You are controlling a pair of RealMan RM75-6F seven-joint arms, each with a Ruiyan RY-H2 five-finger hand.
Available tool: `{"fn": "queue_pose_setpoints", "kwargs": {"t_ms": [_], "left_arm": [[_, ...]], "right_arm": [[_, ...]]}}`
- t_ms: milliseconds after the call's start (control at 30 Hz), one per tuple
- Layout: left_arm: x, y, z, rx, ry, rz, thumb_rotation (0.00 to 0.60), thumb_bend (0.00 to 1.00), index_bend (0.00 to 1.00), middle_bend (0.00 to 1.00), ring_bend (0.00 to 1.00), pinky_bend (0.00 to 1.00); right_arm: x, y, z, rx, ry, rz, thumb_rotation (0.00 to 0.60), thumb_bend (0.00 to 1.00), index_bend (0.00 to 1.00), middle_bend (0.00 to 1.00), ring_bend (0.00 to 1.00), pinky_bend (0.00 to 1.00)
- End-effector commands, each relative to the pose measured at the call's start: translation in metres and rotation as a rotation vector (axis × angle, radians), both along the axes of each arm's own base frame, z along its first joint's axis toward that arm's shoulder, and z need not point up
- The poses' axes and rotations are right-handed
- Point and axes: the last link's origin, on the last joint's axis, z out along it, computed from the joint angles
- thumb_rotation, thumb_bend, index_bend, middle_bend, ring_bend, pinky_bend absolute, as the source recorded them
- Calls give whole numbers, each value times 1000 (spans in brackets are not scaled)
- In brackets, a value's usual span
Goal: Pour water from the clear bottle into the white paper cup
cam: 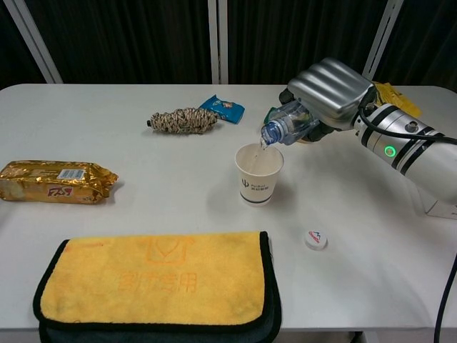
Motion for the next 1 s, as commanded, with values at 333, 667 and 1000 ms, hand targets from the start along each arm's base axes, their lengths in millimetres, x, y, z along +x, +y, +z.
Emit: {"fn": "queue_pose_setpoints", "kwargs": {"t_ms": [333, 667, 1000], "left_arm": [[0, 0, 1, 1, 0, -2, 600, 42, 161, 115, 46, 191], [1, 0, 0, -1, 1, -5, 600, 42, 160, 115, 46, 191], [2, 0, 0, -2, 3, -2, 600, 42, 160, 115, 46, 190]], "right_arm": [[2, 0, 1, -15, 22, 12, 600, 339, 918, 677, 530, 565], [3, -1, 4, -23, 25, 16, 600, 338, 919, 677, 530, 565], [2, -1, 4, -21, 34, 11, 600, 339, 919, 676, 529, 565]]}}
